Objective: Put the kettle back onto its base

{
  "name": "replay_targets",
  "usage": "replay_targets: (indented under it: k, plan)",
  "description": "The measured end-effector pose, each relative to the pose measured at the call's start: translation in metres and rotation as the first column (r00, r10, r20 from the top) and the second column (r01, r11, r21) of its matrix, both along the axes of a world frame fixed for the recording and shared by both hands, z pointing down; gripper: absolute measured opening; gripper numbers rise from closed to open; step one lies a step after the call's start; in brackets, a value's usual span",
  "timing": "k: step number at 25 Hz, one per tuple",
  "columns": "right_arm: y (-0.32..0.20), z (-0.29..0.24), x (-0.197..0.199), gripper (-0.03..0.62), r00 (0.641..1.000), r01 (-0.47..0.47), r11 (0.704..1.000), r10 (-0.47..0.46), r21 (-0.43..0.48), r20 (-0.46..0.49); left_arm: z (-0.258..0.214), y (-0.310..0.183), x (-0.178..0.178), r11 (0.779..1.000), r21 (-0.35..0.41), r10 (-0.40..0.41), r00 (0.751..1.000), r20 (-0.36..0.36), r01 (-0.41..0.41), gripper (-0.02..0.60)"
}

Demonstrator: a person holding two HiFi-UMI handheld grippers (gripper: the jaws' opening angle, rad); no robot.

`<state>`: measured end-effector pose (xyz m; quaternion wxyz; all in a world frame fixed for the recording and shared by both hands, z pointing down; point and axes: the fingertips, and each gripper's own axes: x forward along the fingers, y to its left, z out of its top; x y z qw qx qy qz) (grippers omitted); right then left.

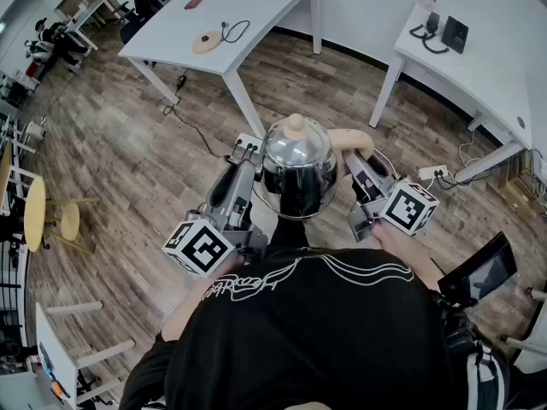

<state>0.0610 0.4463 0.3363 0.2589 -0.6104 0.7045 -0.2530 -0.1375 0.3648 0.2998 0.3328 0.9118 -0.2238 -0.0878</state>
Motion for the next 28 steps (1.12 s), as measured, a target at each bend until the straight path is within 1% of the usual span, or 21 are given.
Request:
replay_targets:
  k: [5, 9, 15, 18, 21, 24, 28]
  plan:
    - [-0.055, 0.01, 0.011, 0.161, 1.0, -0.001, 1.0, 0.001, 0.003, 0.002, 0.011, -0.058, 0.011, 1.0, 0.009, 0.007, 1.0, -0.024, -0.007, 0.114]
    - [-0.121, 0.022, 0.02, 0.161, 1.0, 0.008, 1.0, -0.008, -0.01, 0.002, 0.025, -0.124, 0.022, 1.0, -0.014, -0.008, 0.999, -0.034, 0.007, 0.115]
    - [-0.26, 0.025, 0.038, 0.164, 0.999, 0.046, 0.999, -0.046, -0.028, -0.003, 0.035, -0.258, 0.037, 0.999, -0.031, -0.041, 0.997, -0.064, 0.039, 0.114]
    - [-0.334, 0.024, 0.053, 0.166, 0.997, 0.079, 0.996, -0.079, -0.034, 0.004, 0.034, -0.328, 0.05, 0.997, -0.036, -0.073, 0.995, -0.07, 0.071, 0.114]
    - [-0.4, 0.02, 0.06, 0.166, 0.993, 0.115, 0.993, -0.116, -0.019, -0.007, 0.031, -0.388, 0.055, 0.994, -0.03, -0.109, 0.991, -0.076, 0.107, 0.114]
    - [-0.446, 0.017, 0.058, 0.166, 0.991, 0.132, 0.991, -0.132, -0.009, -0.01, 0.029, -0.431, 0.052, 0.991, -0.025, -0.135, 0.987, -0.081, 0.134, 0.114]
    - [-0.481, 0.013, 0.054, 0.166, 0.988, 0.153, 0.988, -0.153, -0.008, -0.021, 0.028, -0.465, 0.047, 0.988, -0.027, -0.152, 0.985, -0.085, 0.15, 0.114]
